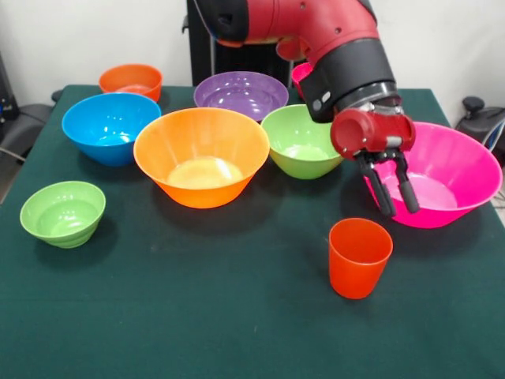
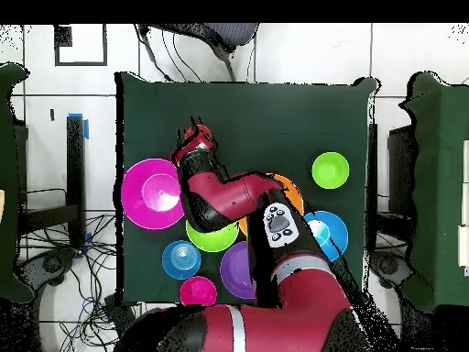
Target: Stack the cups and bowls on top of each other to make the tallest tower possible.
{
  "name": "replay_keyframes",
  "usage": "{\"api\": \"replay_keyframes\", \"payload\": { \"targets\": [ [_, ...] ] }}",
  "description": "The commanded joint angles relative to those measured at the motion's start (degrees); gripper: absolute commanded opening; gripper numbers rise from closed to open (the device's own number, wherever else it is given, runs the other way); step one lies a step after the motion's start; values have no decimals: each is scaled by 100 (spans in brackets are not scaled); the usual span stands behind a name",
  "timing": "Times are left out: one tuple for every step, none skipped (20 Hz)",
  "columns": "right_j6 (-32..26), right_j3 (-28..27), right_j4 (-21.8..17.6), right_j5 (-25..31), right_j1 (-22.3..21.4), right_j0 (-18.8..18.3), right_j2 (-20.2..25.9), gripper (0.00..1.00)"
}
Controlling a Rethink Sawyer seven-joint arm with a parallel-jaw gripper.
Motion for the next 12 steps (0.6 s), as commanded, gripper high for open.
{"api": "replay_keyframes", "payload": {
  "targets": [
    [1031,194,-349,1094,-295,-118,730,100],
    [1044,241,-326,1233,-411,-155,825,100],
    [1042,261,-322,1357,-452,-205,916,100],
    [1021,278,-349,1457,-476,-252,999,100],
    [1005,285,-358,1510,-481,-291,1051,100],
    [989,293,-368,1563,-485,-331,1104,100],
    [908,286,-413,1726,-486,-400,1222,100],
    [861,260,-366,1758,-459,-384,1180,100],
    [771,246,-367,1903,-443,-421,1233,100],
    [681,232,-369,2048,-426,-458,1287,100],
    [638,228,-346,2142,-421,-496,1332,100],
    [639,236,-306,2213,-394,-555,1396,100]
  ]
}}
